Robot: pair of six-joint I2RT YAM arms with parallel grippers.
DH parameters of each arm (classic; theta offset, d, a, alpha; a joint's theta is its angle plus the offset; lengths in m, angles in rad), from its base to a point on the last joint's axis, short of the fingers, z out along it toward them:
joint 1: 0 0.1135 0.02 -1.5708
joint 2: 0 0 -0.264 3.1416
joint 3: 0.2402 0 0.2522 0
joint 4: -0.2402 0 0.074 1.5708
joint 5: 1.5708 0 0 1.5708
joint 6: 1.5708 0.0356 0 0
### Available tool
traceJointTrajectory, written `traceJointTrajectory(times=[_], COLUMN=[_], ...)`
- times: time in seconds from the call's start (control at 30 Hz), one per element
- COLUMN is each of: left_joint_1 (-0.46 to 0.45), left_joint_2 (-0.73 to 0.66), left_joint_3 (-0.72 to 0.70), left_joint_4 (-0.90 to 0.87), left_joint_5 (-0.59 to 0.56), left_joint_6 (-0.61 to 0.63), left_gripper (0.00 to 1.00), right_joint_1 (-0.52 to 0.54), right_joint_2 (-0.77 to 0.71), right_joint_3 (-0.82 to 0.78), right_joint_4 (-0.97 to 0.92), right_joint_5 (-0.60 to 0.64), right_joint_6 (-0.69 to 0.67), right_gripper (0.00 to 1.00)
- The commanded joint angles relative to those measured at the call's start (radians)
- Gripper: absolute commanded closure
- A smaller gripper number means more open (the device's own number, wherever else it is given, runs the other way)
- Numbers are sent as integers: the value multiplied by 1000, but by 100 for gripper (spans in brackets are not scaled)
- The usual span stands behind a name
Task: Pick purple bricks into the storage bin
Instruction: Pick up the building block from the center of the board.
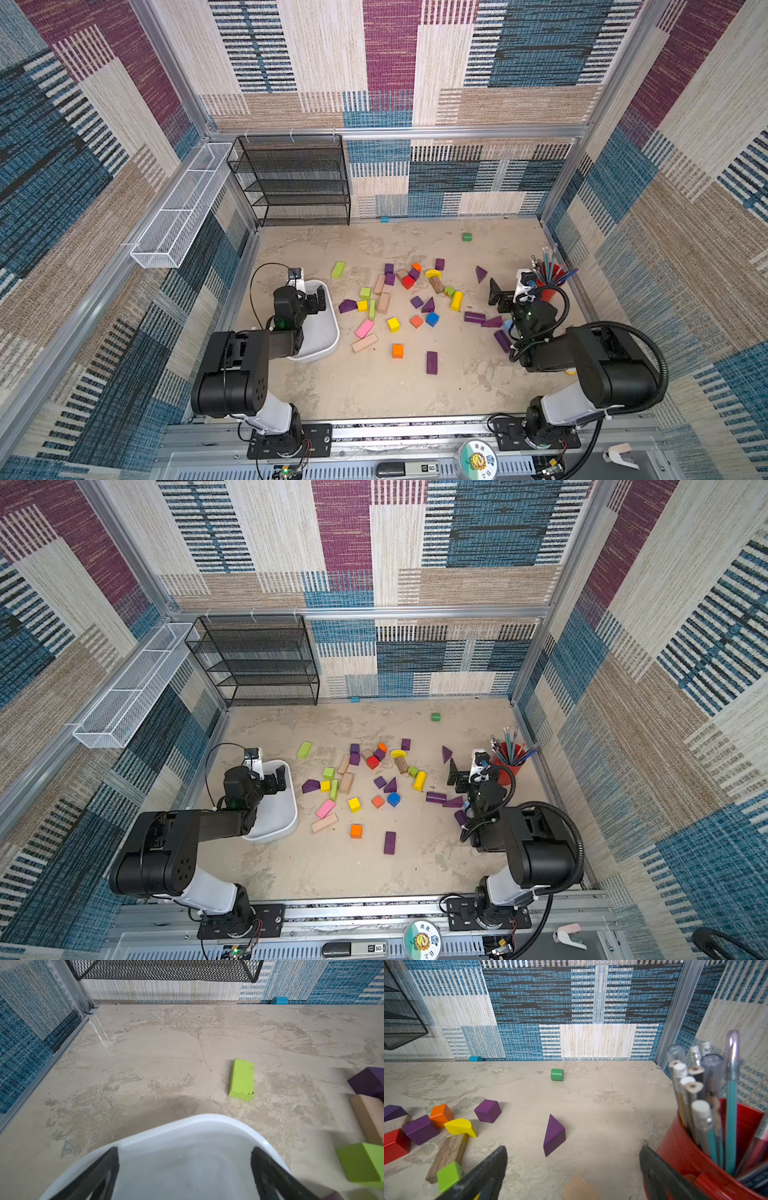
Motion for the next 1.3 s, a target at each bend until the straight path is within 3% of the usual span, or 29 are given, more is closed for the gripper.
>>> traceJointTrajectory(times=[0.0,1.27], left_joint_1=[2,-7], left_joint_2=[-7,0], left_joint_3=[-1,14], left_joint_4=[29,3], left_joint_5=[1,-7], left_joint_6=[12,15], left_gripper=[0,0], right_joint_1=[0,0], right_joint_2=[0,4], right_joint_3=[6,13], right_joint_4=[37,32], right_joint_5=[-7,-8], right_joint_6=[-5,-3], right_gripper=[1,1])
